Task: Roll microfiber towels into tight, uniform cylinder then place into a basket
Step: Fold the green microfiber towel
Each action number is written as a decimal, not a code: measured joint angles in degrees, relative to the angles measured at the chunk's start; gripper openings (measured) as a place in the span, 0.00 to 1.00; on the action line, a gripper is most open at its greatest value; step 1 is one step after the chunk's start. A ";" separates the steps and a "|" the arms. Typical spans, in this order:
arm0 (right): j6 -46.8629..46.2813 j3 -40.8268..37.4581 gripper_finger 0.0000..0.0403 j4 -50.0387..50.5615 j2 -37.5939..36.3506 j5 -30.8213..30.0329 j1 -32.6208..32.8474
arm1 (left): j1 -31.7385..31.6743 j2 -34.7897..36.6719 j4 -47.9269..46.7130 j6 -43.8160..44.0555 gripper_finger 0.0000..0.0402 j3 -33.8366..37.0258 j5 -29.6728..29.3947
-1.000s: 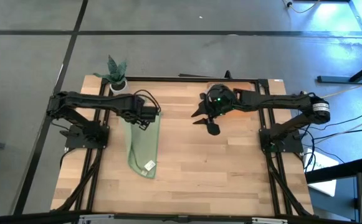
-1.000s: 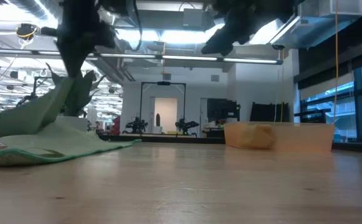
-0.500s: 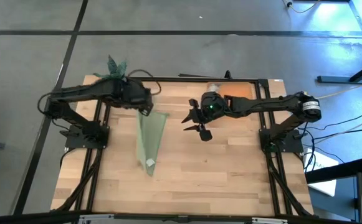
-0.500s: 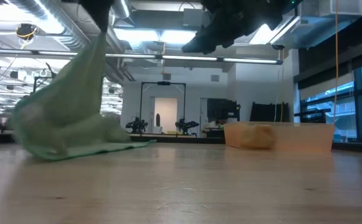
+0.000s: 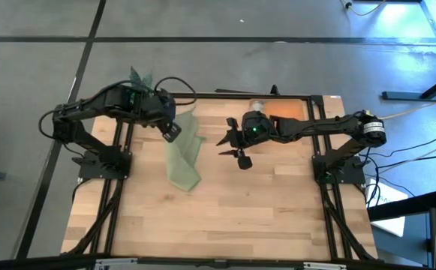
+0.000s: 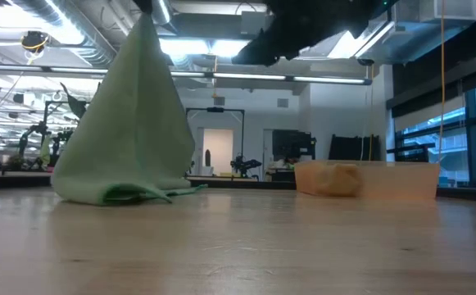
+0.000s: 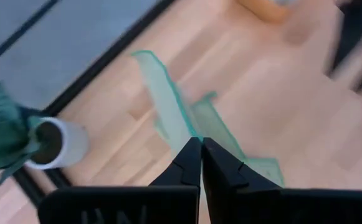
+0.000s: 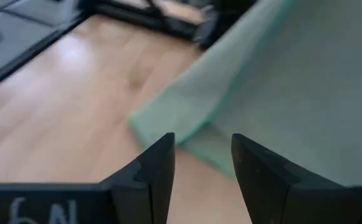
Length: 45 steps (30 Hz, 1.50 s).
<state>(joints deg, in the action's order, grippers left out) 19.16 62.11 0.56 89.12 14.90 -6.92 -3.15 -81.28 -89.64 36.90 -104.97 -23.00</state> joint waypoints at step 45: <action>-6.86 0.03 0.40 -26.18 6.84 -31.55 11.44 | 6.49 -0.11 17.24 -16.48 0.00 0.02 9.67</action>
<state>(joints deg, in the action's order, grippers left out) 12.30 62.14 -25.62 95.96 -16.66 4.53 3.33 -81.38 -72.40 20.43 -104.95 -13.33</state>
